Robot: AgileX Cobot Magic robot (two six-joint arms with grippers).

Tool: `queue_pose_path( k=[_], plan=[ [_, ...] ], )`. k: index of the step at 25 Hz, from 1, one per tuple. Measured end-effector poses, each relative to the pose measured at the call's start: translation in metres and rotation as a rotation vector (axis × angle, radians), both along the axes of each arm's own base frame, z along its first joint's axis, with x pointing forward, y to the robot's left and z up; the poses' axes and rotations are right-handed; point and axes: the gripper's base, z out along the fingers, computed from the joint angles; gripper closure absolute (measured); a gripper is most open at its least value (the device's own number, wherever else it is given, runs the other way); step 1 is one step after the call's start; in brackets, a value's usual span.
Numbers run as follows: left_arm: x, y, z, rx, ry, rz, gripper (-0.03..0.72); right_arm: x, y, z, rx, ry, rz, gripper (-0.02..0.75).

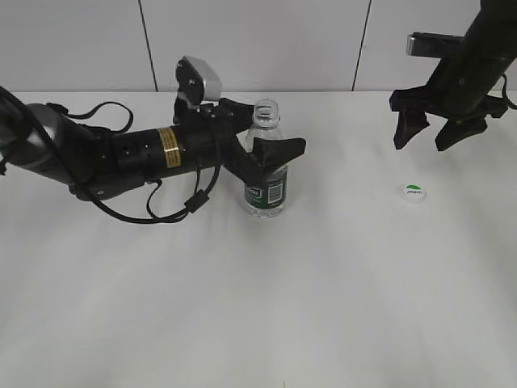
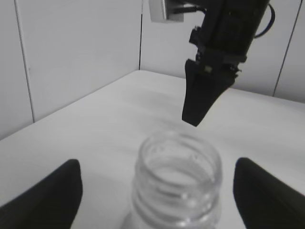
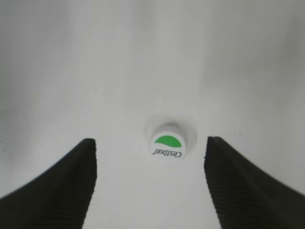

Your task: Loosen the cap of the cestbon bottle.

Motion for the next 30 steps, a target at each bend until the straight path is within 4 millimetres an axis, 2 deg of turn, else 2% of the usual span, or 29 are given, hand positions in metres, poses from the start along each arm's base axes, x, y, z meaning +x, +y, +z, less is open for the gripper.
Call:
queue_pose_path(
  k=[4, 10, 17, 20, 24, 30],
  plan=[
    [0.001, 0.002, 0.025, -0.015, 0.018, 0.023, 0.099, -0.001, 0.0, 0.003, -0.001, 0.018, 0.004, 0.202],
    [0.003, 0.011, 0.069, -0.003, 0.044, 0.117, 0.099, 0.005, 0.001, 0.022, 0.004, 0.01, 0.016, 0.202],
    [-0.001, 0.028, 0.121, 0.072, 0.047, 0.301, 0.107, 0.008, 0.002, 0.041, 0.003, 0.01, 0.029, 0.202],
    [-0.001, 0.043, 0.134, 0.152, 0.096, 0.453, 0.126, 0.007, 0.002, 0.046, 0.002, 0.03, 0.036, 0.202],
    [-0.003, 0.069, 0.142, 0.286, 0.186, 0.697, 0.154, 0.006, 0.002, 0.054, 0.001, 0.046, 0.045, 0.202],
    [-0.014, 0.105, 0.141, 0.493, 0.376, 1.018, 0.217, 0.01, 0.003, 0.066, 0.006, 0.008, 0.044, 0.202]
  ],
)
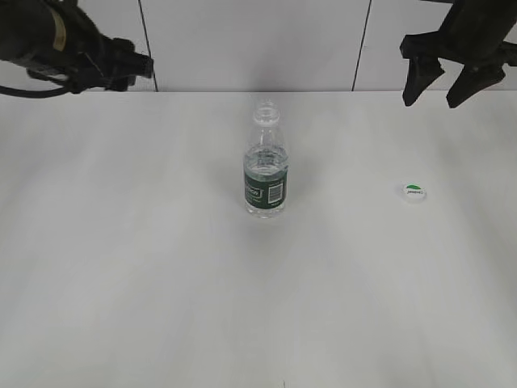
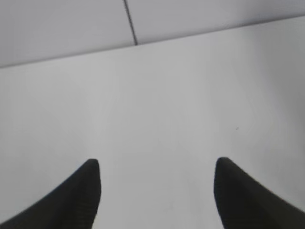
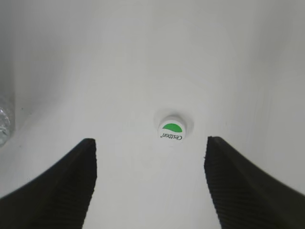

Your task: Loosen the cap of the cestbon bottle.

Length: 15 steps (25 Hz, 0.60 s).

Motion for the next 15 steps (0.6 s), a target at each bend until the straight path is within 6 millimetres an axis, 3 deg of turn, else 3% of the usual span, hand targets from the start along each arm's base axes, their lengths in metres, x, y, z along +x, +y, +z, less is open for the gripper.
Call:
queue_pose_path(
  k=[9, 15],
  plan=[
    [-0.019, 0.008, 0.004, 0.024, 0.356, 0.055, 0.303, 0.001, 0.0, 0.013, 0.005, -0.035, 0.001, 0.202],
    [-0.009, 0.045, 0.023, -0.037, 0.536, 0.103, 0.337, -0.001, 0.0, 0.018, 0.01, -0.045, -0.014, 0.202]
  ],
)
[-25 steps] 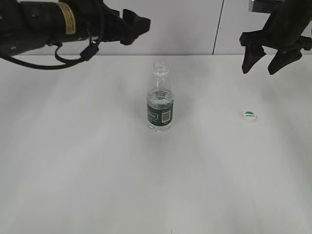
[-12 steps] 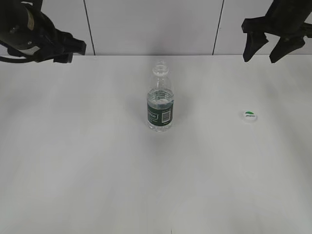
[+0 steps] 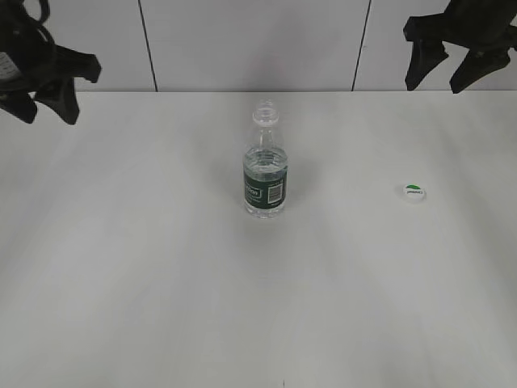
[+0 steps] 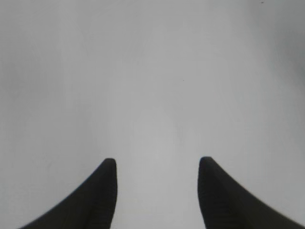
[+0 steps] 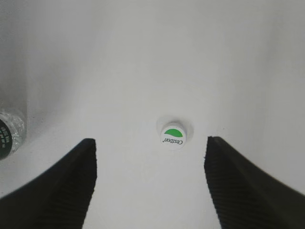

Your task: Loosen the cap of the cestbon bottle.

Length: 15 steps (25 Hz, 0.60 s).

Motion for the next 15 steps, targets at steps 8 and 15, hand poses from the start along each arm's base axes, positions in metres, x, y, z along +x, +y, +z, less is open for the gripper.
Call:
queue_pose_path(
  k=[8, 15],
  plan=[
    [0.0, 0.062, 0.0, 0.047, 0.103, 0.048, 0.342, 0.0, 0.0, 0.0, 0.005, 0.0, -0.004, 0.202],
    [-0.009, 0.085, -0.002, 0.035, 0.198, 0.014, 0.342, -0.022, -0.004, 0.015, -0.02, -0.001, -0.002, 0.202]
  ],
)
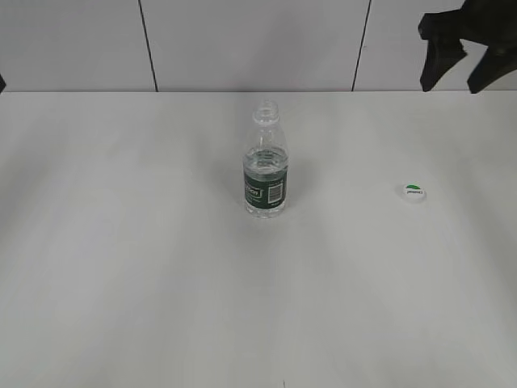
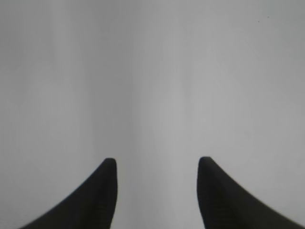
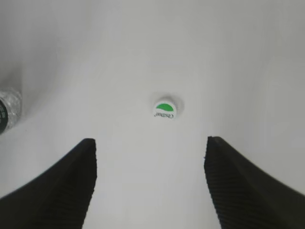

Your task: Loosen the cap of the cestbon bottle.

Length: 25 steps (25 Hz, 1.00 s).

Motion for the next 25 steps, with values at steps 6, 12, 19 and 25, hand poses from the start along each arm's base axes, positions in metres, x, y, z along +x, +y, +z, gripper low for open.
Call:
queue_pose_path(
  k=[6, 12, 19, 25],
  plan=[
    [-0.001, 0.002, 0.001, -0.024, 0.0, 0.012, 0.342, -0.055, -0.008, 0.028, -0.018, -0.005, -0.004, 0.202],
    [-0.018, 0.001, 0.024, -0.03, -0.067, 0.012, 0.343, -0.124, -0.016, 0.062, -0.01, -0.075, -0.006, 0.202],
    [-0.082, -0.002, 0.038, -0.029, -0.103, 0.012, 0.343, -0.217, -0.027, 0.086, 0.005, -0.192, -0.011, 0.202],
    [-0.147, -0.005, 0.063, -0.033, -0.245, 0.017, 0.349, -0.289, -0.036, 0.091, 0.02, -0.326, -0.013, 0.202]
  ],
)
